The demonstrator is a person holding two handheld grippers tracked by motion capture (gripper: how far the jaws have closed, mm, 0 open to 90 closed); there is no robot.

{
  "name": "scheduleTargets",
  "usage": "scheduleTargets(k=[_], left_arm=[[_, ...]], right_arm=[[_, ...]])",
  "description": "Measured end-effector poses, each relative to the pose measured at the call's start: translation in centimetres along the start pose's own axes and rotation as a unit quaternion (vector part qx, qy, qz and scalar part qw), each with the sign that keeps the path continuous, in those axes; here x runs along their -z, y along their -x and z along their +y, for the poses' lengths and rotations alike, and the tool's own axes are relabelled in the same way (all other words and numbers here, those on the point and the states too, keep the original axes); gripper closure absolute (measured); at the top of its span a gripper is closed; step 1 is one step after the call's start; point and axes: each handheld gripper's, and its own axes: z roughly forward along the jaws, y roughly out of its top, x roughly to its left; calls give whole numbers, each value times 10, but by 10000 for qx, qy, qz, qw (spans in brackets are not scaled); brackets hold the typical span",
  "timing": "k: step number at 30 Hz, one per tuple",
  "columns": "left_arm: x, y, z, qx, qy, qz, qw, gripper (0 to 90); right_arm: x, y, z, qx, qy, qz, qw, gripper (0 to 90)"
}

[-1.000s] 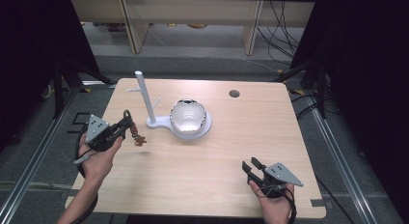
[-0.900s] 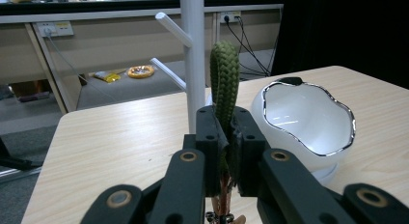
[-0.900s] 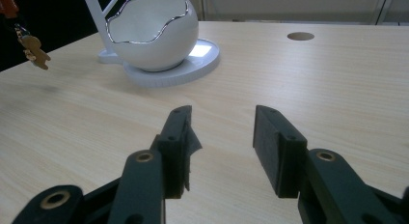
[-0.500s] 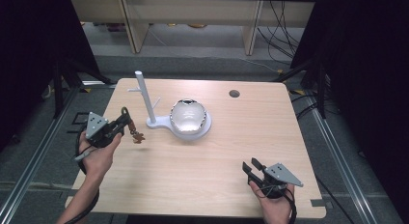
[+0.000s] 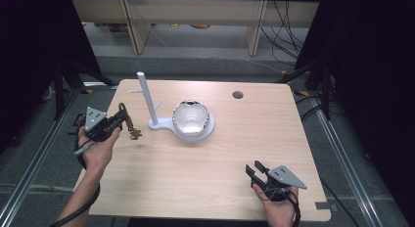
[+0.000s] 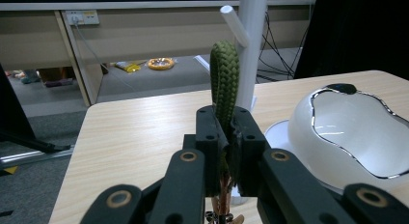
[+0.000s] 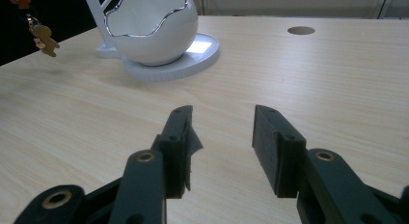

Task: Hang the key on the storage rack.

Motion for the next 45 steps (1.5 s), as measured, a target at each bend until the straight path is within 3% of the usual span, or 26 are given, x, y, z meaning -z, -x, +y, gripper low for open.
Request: scheduleTargets(k=[6,8,25,32,35,36,38,45], left_arm=[[-6,-2,2,-2,-27,72,10000,831],[-9,-3,3,-5,-23,90,10000,831],[-24,-4,16,-58,-44,209,9998,831],[-29,0,19,-44,-26,203,9998,831],[-30,1,21,-84,-21,211,9997,830],[-31,2,22,-13,-34,227,9997,831],[-31,3,23,-27,-31,245,9997,831],[-34,4,27,-113,-13,267,9996,831]], right_arm=[[0,-1,0,-56,-24,-32,10000,597],[0,-1,0,41,2,-17,10000,598],[0,0,-1,97,-69,-21,9999,599],[-1,0,-1,-12,-12,50,10000,599],[1,1,-1,81,-83,-33,9999,599],[1,1,-1,78,-82,-31,9999,599],[-1,1,-2,53,15,20,10000,599],[0,0,-1,5,-19,33,10000,600]])
